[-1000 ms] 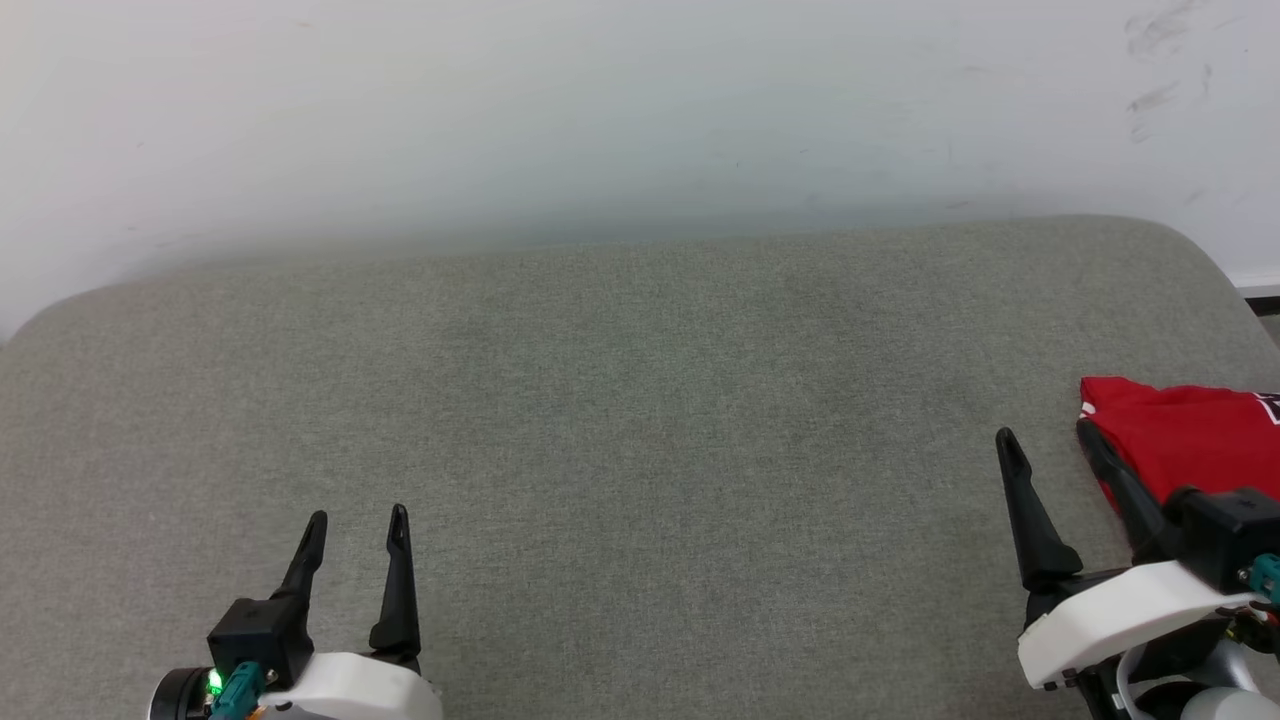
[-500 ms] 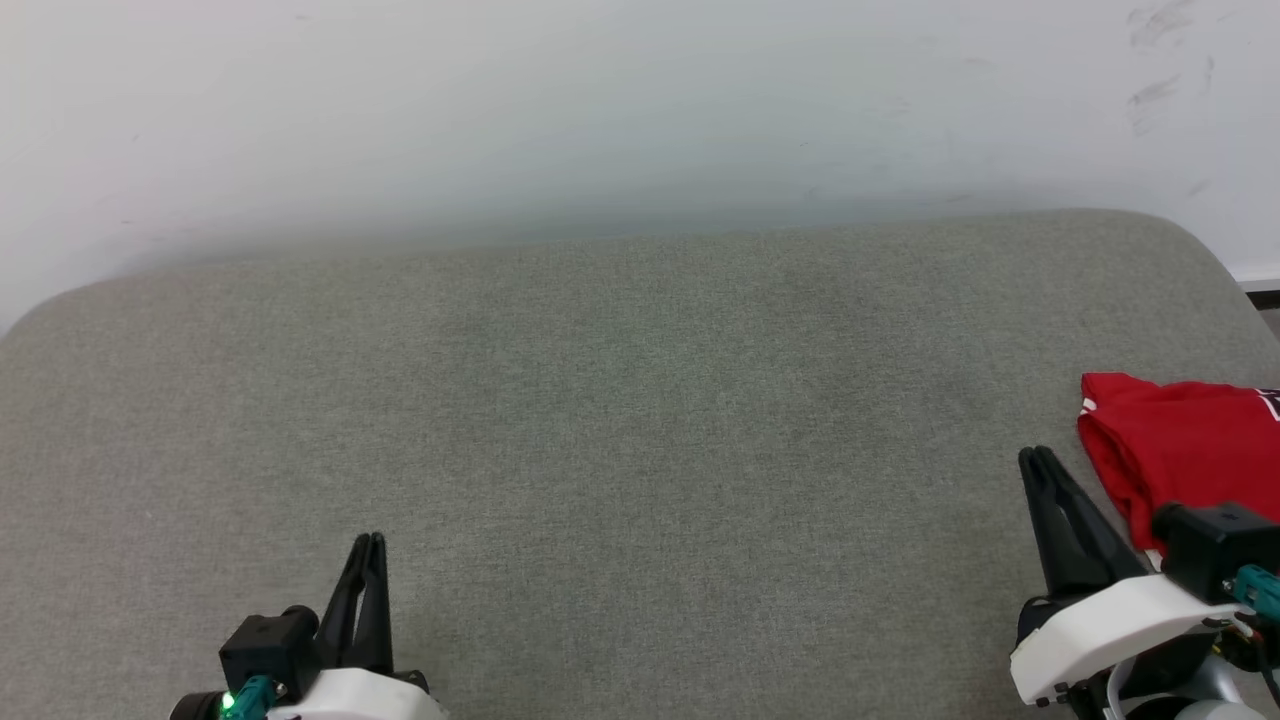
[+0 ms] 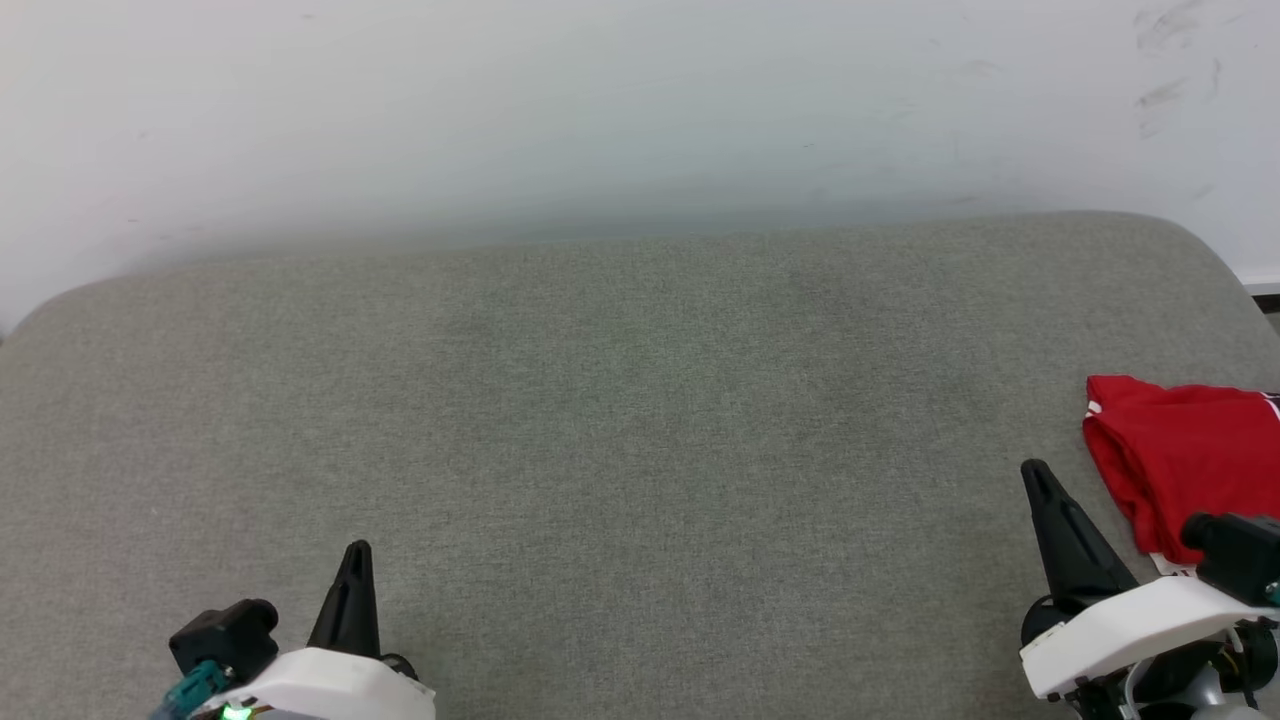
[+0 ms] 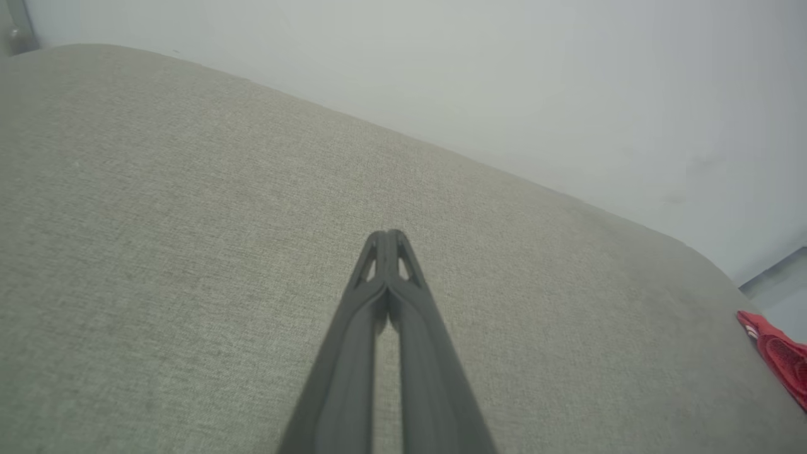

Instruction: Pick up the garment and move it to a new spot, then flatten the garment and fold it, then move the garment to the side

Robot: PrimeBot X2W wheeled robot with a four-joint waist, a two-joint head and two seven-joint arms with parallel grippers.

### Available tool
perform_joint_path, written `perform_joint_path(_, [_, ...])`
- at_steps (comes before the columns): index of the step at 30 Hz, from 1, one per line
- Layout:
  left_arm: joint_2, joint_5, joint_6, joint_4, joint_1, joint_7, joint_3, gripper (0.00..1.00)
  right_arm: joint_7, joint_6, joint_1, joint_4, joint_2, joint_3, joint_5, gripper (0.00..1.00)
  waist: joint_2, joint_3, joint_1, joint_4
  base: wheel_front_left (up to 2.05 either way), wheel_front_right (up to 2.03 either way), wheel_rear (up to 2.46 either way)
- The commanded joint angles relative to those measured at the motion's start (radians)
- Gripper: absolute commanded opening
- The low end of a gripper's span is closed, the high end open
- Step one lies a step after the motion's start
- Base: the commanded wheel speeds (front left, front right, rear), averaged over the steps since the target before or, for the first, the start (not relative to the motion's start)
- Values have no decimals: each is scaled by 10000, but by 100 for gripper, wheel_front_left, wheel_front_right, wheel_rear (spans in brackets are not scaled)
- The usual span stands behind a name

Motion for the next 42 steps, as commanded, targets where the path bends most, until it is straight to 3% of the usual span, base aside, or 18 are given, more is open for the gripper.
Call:
perform_joint_path(1, [5,-286,-91,-98,-310,55,158,0,-6,-1,-312,-58,-2,-53,342,0,0,-1,0,7,0,0,0])
perform_joint_path(42, [-713,-5119,-1242,331,-856,1472,1446,0,100,-3,-814,1303,78,-438,5958,0,0,-11,0,266,0,0,0])
